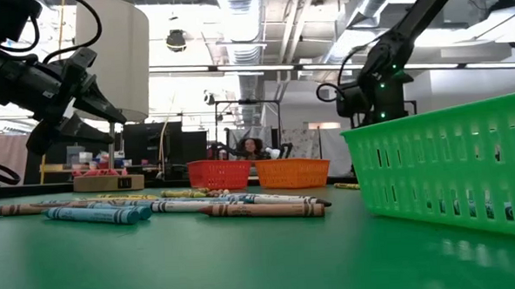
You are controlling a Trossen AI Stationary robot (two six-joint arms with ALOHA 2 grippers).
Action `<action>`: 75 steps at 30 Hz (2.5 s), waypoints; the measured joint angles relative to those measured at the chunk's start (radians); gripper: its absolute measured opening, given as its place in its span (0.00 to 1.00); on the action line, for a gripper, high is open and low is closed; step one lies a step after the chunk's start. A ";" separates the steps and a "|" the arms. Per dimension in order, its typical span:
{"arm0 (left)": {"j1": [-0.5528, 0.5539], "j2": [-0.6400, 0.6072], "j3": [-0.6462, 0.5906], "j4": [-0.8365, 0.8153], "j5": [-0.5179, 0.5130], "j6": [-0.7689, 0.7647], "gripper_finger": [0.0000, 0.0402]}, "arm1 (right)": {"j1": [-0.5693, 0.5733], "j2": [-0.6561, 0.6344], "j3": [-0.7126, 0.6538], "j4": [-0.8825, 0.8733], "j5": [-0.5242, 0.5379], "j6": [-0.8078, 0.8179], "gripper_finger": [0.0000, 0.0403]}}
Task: Sort crayons
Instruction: Put the brown crayon into the orange bin
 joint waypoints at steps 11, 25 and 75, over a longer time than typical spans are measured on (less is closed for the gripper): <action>0.000 0.000 0.000 0.000 -0.006 0.000 0.54 | 0.000 0.017 -0.003 0.003 0.056 0.027 0.11; 0.000 0.000 0.000 -0.001 -0.007 0.000 0.54 | 0.032 -0.040 -0.007 0.008 0.059 0.054 0.01; 0.000 0.000 0.000 -0.062 -0.010 -0.005 0.54 | 0.323 0.015 -0.063 1.263 0.424 0.234 0.00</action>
